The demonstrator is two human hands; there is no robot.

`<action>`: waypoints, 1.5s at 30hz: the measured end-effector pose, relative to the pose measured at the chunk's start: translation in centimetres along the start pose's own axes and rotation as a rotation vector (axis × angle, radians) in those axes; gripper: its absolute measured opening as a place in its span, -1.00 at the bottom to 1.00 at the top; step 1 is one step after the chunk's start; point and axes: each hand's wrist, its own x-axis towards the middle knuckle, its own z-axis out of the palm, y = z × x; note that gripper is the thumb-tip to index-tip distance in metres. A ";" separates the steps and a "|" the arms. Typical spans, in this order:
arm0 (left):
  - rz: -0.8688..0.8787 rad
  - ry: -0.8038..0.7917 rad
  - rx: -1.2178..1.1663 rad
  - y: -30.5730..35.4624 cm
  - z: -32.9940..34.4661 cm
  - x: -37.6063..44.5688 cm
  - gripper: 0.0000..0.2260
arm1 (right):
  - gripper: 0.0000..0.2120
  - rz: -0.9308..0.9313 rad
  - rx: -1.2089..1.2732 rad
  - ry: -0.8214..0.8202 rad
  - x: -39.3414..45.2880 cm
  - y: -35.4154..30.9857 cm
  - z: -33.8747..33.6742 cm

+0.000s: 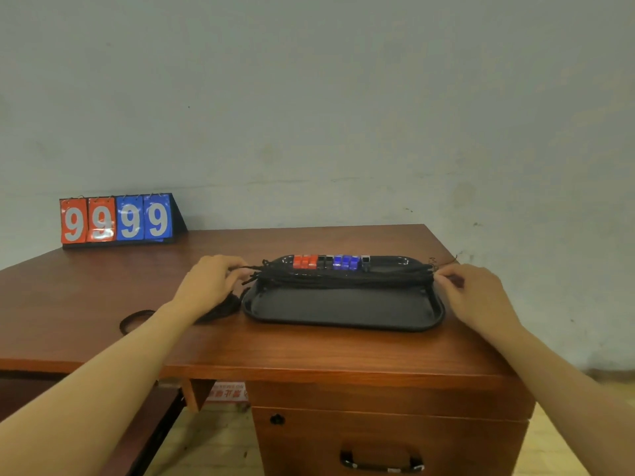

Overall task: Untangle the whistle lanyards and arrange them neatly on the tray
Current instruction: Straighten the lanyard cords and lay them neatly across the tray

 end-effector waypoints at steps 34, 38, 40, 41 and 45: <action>-0.422 -0.294 0.369 -7.7 -8.7 -6.4 -0.30 | -0.59 -0.431 -0.180 -0.154 -6.4 -11.5 1.9; -0.331 -0.489 0.420 -7.4 -8.9 -7.2 -0.74 | -0.62 -0.474 -0.187 -0.221 -7.1 -13.3 3.6; -0.330 -0.579 0.421 -8.0 -9.0 -7.4 -0.73 | -0.63 -0.475 -0.192 -0.222 -7.0 -13.4 3.9; -0.338 -0.606 0.407 -8.3 -9.1 -7.6 -0.73 | -0.63 -0.455 -0.171 -0.207 -6.9 -13.3 3.9; -0.280 -0.565 0.396 -9.1 -8.9 -8.0 -0.89 | -0.65 -0.377 -0.062 -0.137 -6.8 -12.7 3.7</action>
